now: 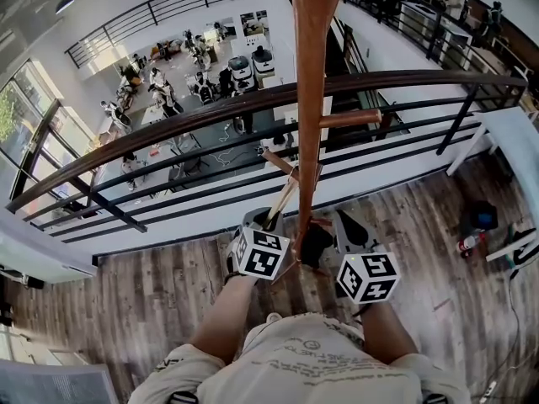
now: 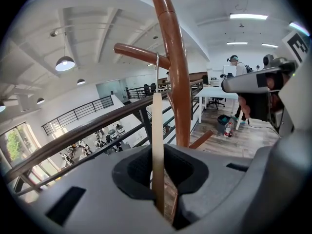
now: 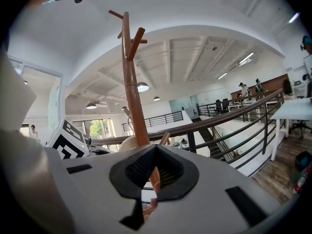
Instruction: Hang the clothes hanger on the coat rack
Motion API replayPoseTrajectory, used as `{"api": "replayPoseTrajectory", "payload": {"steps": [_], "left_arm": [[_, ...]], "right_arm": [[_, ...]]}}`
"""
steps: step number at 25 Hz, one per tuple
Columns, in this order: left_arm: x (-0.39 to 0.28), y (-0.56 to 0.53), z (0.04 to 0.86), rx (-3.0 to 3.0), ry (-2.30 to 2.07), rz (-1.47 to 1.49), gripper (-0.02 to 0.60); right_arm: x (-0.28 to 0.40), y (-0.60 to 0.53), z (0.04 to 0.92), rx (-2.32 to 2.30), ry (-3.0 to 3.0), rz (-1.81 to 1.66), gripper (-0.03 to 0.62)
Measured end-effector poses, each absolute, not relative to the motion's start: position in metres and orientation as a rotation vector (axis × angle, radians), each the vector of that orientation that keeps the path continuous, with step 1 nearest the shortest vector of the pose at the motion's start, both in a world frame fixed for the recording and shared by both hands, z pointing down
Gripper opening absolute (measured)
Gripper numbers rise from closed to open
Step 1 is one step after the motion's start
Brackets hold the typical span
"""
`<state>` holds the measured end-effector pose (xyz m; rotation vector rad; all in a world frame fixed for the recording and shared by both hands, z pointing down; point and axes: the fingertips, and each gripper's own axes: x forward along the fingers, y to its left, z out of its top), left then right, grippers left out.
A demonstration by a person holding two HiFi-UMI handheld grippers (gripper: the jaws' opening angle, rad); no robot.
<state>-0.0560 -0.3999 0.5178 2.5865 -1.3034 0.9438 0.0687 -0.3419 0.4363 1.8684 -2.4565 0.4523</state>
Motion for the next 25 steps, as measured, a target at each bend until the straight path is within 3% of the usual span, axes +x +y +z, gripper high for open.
{"api": "replayPoseTrajectory", "payload": {"steps": [25], "left_arm": [[-0.035,-0.388,0.526,2.635,-1.162,0.87,0.054]], "right_arm": [[0.073,-0.334,0.439,1.884,-2.436,0.482,-0.001]]}}
